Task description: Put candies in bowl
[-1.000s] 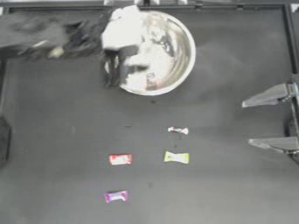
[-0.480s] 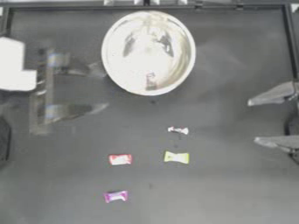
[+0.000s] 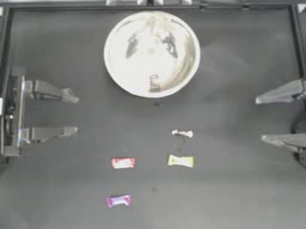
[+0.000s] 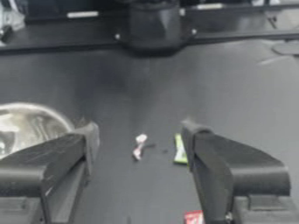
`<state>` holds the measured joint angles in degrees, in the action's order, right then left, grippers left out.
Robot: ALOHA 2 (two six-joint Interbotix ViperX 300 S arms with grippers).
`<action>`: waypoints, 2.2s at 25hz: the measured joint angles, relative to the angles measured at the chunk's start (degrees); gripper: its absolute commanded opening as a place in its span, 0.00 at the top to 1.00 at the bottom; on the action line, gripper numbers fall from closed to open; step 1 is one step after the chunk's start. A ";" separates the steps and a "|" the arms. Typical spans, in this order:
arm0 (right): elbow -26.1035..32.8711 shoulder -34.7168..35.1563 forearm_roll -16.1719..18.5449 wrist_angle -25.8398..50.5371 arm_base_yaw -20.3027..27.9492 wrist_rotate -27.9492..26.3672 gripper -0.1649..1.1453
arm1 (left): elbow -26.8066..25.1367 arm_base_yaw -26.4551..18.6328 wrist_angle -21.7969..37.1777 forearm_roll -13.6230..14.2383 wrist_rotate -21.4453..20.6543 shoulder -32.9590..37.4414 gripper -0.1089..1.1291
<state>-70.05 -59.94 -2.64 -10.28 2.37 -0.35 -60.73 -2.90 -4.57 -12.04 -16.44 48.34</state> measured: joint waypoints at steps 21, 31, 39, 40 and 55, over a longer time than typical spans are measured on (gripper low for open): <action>36.30 35.86 -1.76 49.39 9.67 0.26 0.12 | -2.46 1.05 -2.72 -0.88 0.00 0.00 0.18; 41.22 48.60 -0.79 52.82 8.17 0.35 0.12 | -2.99 1.14 -2.72 -1.41 0.00 0.09 0.18; 41.48 57.22 -0.35 52.38 5.98 0.00 0.12 | -2.99 1.05 -2.72 -1.49 0.00 0.09 0.18; 41.48 58.18 -0.35 52.29 5.89 0.00 0.12 | -3.08 1.05 -2.64 -1.58 0.00 0.09 0.18; 41.92 66.18 1.76 49.04 6.06 -0.18 0.12 | -3.08 1.05 -2.46 -2.11 0.00 0.09 0.18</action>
<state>-28.13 6.24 -0.88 38.76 8.44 -0.53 -63.81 -1.85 -7.03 -14.15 -16.44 48.43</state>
